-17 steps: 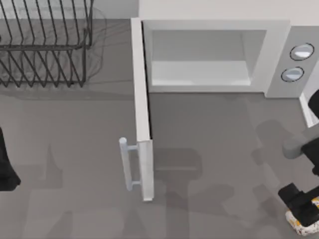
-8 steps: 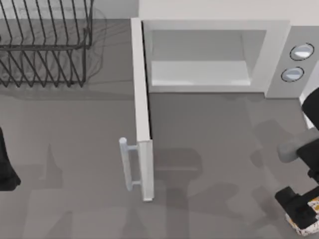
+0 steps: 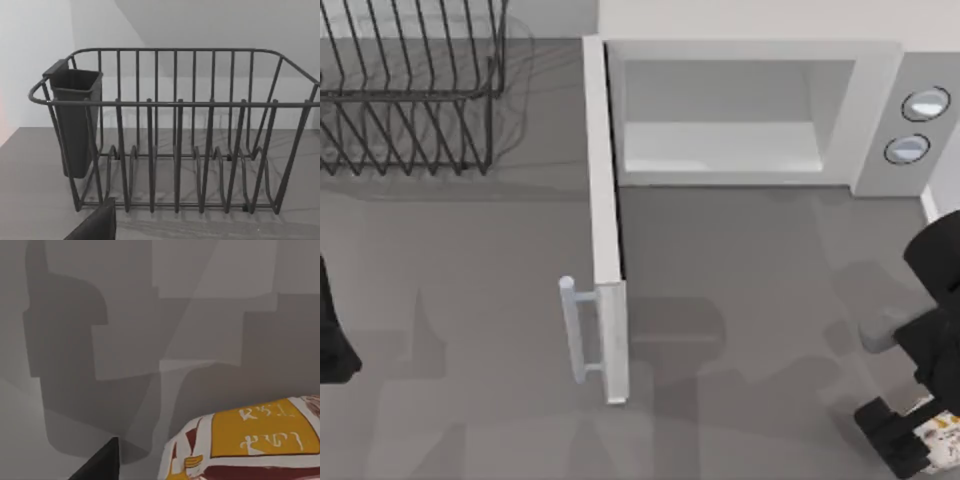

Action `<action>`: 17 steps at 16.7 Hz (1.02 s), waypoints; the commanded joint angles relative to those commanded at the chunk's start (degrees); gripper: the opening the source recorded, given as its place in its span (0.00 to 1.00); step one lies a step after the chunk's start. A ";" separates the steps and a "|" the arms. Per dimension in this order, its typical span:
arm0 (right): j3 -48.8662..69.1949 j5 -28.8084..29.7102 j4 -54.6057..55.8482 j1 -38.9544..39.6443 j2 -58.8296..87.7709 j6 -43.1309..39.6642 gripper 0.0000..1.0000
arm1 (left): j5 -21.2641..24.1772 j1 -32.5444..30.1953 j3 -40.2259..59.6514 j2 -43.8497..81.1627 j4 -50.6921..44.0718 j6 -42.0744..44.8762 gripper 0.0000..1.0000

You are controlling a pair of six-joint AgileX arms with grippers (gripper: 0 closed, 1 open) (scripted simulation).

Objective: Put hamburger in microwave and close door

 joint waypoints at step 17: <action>-0.49 0.00 0.85 0.02 0.53 0.02 0.10 | 0.00 0.00 0.00 0.00 0.00 0.00 1.00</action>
